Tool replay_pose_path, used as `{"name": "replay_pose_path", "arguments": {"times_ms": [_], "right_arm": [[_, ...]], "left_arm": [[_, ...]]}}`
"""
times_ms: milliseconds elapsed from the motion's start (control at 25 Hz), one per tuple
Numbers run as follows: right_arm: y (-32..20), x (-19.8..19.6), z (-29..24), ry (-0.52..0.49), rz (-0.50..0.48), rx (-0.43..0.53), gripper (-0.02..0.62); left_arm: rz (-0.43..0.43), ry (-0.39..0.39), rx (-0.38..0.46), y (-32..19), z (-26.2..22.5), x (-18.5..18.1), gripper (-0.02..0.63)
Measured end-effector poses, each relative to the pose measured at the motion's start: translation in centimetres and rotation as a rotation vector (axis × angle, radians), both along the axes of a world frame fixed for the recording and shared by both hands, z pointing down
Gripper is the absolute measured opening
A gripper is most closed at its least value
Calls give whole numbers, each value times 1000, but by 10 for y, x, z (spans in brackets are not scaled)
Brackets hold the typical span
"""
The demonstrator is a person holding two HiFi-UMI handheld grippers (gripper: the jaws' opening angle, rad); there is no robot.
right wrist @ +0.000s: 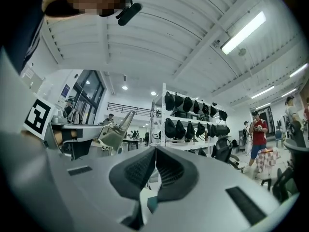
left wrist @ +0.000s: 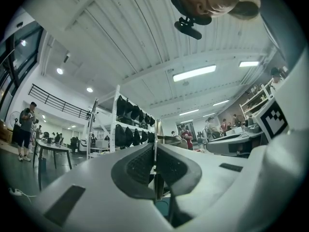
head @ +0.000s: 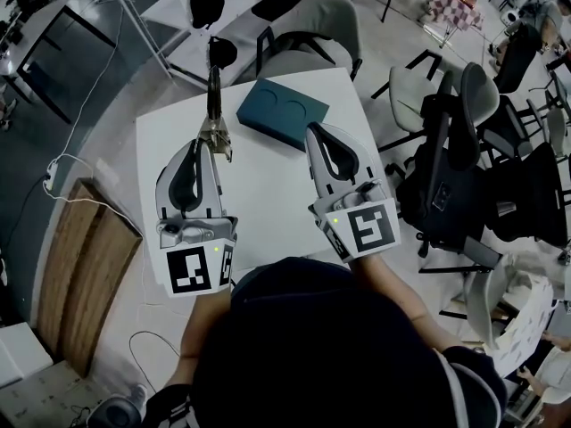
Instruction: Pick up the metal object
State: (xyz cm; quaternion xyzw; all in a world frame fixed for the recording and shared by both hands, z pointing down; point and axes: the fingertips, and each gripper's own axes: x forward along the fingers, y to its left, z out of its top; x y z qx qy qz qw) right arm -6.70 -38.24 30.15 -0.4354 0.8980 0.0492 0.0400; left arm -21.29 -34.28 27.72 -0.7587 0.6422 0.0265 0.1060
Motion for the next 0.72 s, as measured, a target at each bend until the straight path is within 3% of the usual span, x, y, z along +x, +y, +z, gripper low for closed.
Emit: {"name": "replay_pose_path", "arguments": {"times_ms": [360,720], "right_arm": [[3,0,11,9,19,-73,28],[7,-1,8,2,15,-72,28]], "left_arm": [[7,0,-14,1,5,-2,29],[20,-3,-25,1,4,0,29]]}}
